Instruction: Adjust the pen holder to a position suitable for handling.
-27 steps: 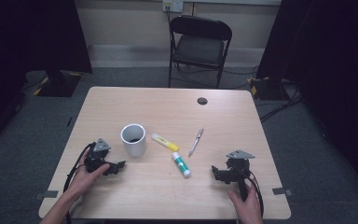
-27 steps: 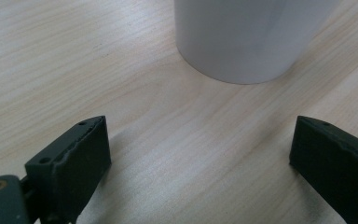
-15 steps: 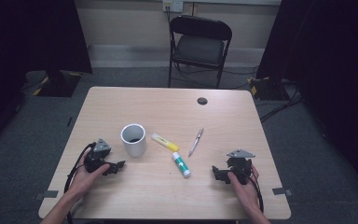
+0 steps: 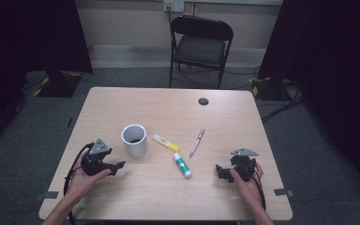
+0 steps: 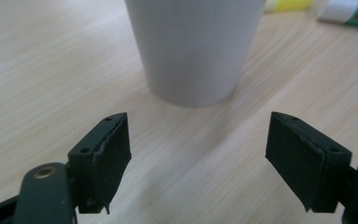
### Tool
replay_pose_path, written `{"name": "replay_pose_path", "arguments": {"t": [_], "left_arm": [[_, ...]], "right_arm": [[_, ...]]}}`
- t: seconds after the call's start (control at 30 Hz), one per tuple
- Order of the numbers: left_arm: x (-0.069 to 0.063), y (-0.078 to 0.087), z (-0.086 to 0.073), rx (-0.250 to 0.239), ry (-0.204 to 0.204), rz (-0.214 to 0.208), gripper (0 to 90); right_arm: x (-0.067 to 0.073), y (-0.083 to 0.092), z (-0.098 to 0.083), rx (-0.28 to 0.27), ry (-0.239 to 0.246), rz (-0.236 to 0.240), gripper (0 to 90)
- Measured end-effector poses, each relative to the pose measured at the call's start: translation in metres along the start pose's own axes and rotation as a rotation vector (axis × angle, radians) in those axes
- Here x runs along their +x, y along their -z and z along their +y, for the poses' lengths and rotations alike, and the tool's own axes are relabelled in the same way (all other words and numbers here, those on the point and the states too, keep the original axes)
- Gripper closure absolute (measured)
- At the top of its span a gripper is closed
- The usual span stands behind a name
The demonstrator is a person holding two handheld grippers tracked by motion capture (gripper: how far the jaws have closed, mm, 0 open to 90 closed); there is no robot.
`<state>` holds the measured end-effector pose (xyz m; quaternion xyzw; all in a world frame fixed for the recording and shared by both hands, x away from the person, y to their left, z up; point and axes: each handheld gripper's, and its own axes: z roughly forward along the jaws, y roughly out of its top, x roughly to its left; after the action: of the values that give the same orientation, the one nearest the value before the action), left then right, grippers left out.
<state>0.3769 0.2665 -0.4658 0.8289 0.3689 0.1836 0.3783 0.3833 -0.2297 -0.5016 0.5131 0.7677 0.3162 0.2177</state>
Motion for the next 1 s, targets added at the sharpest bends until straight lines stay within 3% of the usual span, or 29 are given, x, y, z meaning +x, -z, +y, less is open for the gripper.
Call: {"name": "replay_pose_path", "arguments": {"t": [0.13,0.23,0.33,0.53,0.73,0.77,0.8,1.0], "left_arm": [[-0.005,0.006,0.004,-0.028,-0.004,-0.007,24.8],[-0.008,0.013,0.010,-0.073,0.011,-0.053,31.1],[-0.009,0.015,0.013,-0.077,0.029,-0.082,33.0],[-0.017,0.029,0.026,-0.125,0.008,-0.100,37.9],[-0.015,0.033,0.038,-0.159,-0.013,-0.131,41.9],[-0.019,0.032,0.043,-0.151,-0.050,-0.147,43.2],[-0.020,0.031,0.044,-0.157,-0.042,-0.169,44.7],[-0.024,0.030,0.065,-0.183,-0.105,-0.148,50.1]], "right_arm": [[0.000,0.000,0.000,0.000,0.000,0.000,0.0],[0.000,0.000,0.000,0.000,0.000,0.000,0.0],[0.000,0.000,0.000,0.000,0.000,0.000,0.0],[0.000,0.000,0.000,0.000,0.000,0.000,0.0],[0.000,0.000,0.000,0.000,0.000,0.000,0.0],[0.000,0.000,0.000,0.000,0.000,0.000,0.0],[0.000,0.000,0.000,0.000,0.000,0.000,0.0],[0.000,0.000,0.000,0.000,0.000,0.000,0.0]]}}
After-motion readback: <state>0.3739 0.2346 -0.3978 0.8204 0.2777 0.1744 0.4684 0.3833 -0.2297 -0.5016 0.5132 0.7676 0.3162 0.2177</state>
